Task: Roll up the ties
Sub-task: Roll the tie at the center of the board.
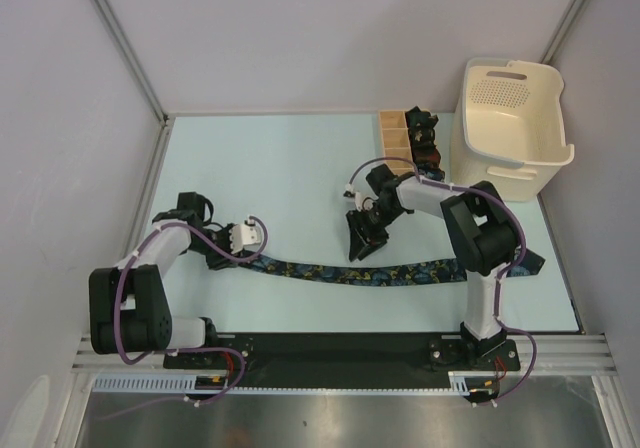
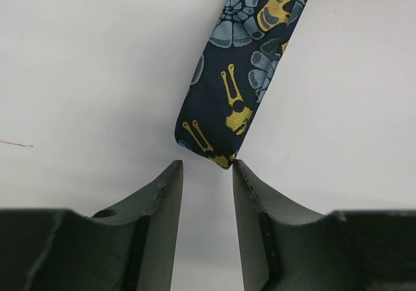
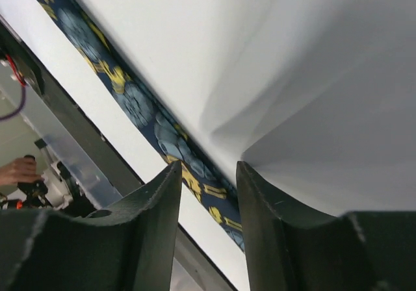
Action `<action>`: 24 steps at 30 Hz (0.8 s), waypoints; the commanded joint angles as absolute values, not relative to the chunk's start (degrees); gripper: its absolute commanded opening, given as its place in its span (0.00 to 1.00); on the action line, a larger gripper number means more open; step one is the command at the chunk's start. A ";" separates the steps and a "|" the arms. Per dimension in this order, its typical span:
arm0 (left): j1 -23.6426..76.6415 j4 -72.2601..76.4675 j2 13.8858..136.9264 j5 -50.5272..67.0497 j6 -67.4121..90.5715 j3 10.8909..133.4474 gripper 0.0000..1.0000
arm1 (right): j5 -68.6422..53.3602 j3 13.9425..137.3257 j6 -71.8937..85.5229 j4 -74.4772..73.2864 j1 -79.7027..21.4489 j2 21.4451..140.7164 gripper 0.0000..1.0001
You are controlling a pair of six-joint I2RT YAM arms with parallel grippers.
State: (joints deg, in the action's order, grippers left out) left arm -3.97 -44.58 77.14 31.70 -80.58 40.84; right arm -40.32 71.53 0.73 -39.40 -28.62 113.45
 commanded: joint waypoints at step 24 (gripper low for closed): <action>0.18 -41.58 71.98 31.20 -76.73 39.20 0.47 | -56.60 81.21 27.42 -17.59 -37.88 119.53 0.47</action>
